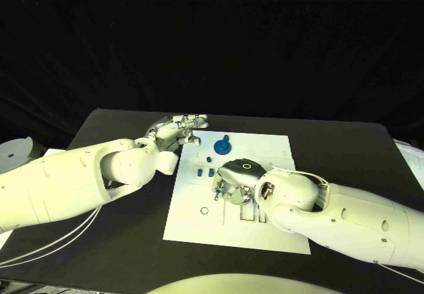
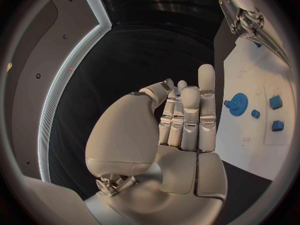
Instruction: Assemble the parts on the task board
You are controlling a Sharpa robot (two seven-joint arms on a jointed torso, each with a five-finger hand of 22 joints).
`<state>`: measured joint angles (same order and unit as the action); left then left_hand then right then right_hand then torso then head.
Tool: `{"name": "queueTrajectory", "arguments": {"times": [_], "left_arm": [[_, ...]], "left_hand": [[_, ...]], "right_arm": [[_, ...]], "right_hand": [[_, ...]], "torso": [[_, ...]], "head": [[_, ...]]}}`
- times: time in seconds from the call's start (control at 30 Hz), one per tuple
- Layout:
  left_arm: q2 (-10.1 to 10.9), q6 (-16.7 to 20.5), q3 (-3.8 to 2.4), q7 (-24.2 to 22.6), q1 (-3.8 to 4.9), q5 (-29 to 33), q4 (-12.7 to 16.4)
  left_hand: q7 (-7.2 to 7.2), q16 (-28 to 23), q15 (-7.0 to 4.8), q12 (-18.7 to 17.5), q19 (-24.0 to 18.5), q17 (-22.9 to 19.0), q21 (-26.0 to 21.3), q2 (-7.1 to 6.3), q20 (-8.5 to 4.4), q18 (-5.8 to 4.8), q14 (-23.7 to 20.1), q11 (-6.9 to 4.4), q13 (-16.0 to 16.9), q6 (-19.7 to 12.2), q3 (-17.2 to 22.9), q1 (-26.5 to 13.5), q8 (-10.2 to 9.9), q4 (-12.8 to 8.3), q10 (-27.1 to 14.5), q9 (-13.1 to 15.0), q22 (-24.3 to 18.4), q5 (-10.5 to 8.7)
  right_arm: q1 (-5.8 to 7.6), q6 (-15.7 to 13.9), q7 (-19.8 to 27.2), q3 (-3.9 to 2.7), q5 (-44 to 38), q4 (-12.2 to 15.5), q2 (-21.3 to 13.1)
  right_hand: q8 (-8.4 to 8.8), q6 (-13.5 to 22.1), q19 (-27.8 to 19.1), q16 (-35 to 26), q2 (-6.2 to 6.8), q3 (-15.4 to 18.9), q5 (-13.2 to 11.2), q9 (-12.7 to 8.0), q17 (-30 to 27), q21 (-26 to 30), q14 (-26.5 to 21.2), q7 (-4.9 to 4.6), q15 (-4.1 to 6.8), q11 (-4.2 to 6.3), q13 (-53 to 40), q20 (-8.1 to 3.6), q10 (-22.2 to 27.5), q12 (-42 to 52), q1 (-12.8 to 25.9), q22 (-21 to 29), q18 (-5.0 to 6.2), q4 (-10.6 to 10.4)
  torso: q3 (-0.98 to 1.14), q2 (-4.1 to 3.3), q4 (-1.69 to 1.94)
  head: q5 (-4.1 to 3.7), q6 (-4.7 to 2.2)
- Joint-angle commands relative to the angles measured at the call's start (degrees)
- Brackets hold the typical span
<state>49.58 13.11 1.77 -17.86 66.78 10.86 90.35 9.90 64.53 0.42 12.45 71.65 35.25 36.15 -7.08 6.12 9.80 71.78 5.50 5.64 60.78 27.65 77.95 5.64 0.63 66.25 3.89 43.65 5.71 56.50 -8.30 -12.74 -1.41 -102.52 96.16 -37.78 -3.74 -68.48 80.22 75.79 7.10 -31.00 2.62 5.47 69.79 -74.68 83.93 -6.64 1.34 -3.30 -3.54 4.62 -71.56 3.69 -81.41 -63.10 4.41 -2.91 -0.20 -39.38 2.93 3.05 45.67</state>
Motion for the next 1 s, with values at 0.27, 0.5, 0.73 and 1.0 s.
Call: {"name": "queueTrajectory", "arguments": {"times": [0.27,0.5,0.73,1.0], "left_arm": [[-0.05,-1.26,-0.03,0.00,0.01,0.11,0.10],[-0.02,-1.36,-0.03,0.09,0.01,0.11,0.05],[0.00,-1.41,-0.03,0.15,0.01,0.11,0.04],[-0.02,-1.48,-0.03,0.23,0.01,0.10,0.15]], "left_hand": [[-0.04,0.21,0.07,0.20,0.09,-0.05,-0.25,0.00,-0.06,0.59,-0.33,-0.13,0.07,-0.36,-0.13,0.37,0.00,-0.22,-0.46,-0.04,-0.08,0.33],[-0.04,0.21,0.07,0.20,0.09,-0.05,-0.25,0.00,-0.06,0.59,-0.33,-0.13,0.07,-0.36,-0.13,0.37,0.00,-0.22,-0.46,-0.04,-0.08,0.33],[-0.04,0.21,0.07,0.20,0.09,-0.05,-0.25,0.00,-0.06,0.59,-0.33,-0.13,0.07,-0.36,-0.13,0.37,0.00,-0.22,-0.46,-0.04,-0.08,0.33],[-0.04,0.21,0.07,0.20,0.09,-0.05,-0.25,0.00,-0.06,0.59,-0.33,-0.13,0.07,-0.36,-0.13,0.37,0.00,-0.22,-0.46,-0.04,-0.08,0.33]], "right_arm": [[-0.35,2.22,0.57,0.23,-0.71,0.35,-0.05],[-0.37,2.71,0.28,0.25,-0.93,0.38,-0.22],[-0.37,3.37,-0.18,0.26,-1.27,0.45,-0.22],[-0.37,5.52,-2.53,0.50,-2.76,-0.27,0.62]], "right_hand": [[-0.13,-0.13,0.02,0.20,-0.11,0.00,0.35,0.10,-0.04,0.17,2.94,-0.46,-0.11,-0.19,-0.06,0.12,0.03,-0.02,0.24,0.07,0.92,0.15],[-0.13,-0.13,0.02,0.20,-0.11,0.00,0.35,0.10,-0.04,0.17,2.94,-0.46,-0.11,-0.19,-0.06,0.12,0.03,-0.02,0.24,0.07,0.92,0.15],[-0.14,-0.13,0.01,0.18,-0.13,0.01,0.37,0.11,-0.08,0.18,2.93,-0.47,-0.12,-0.21,-0.06,0.13,0.03,-0.01,0.27,0.09,0.92,0.17],[0.17,0.83,-0.23,0.02,0.44,0.84,0.34,-0.03,-0.45,0.50,2.82,-0.75,-0.51,-0.62,0.02,0.41,1.19,-0.22,1.69,0.58,0.99,-0.09]], "torso": [[-0.02,0.00,0.00],[-0.01,-0.01,0.02],[-0.01,-0.03,0.01],[-0.03,-0.01,-0.02]], "head": [[0.17,0.13],[0.18,0.17],[0.24,0.13],[0.20,0.13]]}}
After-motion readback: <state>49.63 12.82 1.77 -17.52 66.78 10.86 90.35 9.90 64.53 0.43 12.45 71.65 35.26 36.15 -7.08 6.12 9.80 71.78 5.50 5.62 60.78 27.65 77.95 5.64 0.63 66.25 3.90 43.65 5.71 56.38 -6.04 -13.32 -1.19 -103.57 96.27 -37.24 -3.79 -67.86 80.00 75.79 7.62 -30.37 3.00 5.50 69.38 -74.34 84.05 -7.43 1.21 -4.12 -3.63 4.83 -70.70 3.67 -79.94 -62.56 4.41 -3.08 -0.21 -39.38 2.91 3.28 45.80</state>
